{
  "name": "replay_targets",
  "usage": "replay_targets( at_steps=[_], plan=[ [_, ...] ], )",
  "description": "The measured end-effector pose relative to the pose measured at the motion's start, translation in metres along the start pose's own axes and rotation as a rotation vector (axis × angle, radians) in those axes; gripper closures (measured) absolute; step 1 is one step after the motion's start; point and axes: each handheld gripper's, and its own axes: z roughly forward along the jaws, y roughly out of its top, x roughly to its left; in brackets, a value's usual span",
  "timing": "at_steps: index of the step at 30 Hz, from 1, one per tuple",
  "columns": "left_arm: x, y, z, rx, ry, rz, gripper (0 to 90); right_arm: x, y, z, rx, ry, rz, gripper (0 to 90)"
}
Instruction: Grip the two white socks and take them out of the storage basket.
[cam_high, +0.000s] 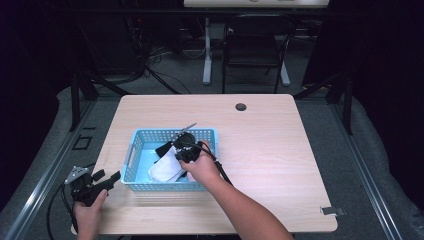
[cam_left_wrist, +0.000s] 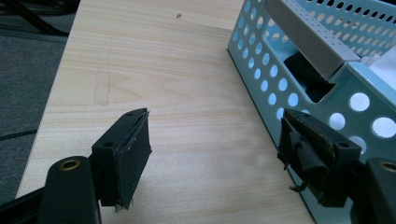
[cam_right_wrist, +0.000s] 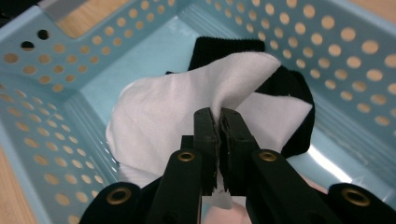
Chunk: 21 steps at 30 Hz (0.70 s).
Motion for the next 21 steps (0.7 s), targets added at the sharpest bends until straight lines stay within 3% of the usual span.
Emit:
replay_targets(
  at_steps=[2,5,8,10,12,21],
  plan=[
    [0.0,0.0,0.0,0.0,0.0,0.0,24.9,0.005,0.0,-0.006,-0.029,-0.011,-0.048,86.3],
    [0.0,0.0,0.0,0.002,0.0,0.0,24.9,0.011,0.0,-0.013,-0.058,-0.009,-0.074,86.4],
    [0.0,0.0,0.0,0.001,0.0,0.001,24.9,0.014,0.001,-0.018,-0.081,0.001,-0.08,86.5],
    [0.0,0.0,0.0,0.004,0.0,0.002,24.9,0.02,0.0,-0.028,-0.132,0.01,-0.09,86.6],
    [0.0,0.0,0.0,0.003,0.0,0.003,24.9,0.021,0.0,-0.031,-0.138,0.008,-0.1,86.6],
    [-0.001,0.0,0.0,0.003,0.001,0.0,24.9,0.033,-0.003,-0.066,-0.281,-0.003,-0.164,86.8]
  ],
)
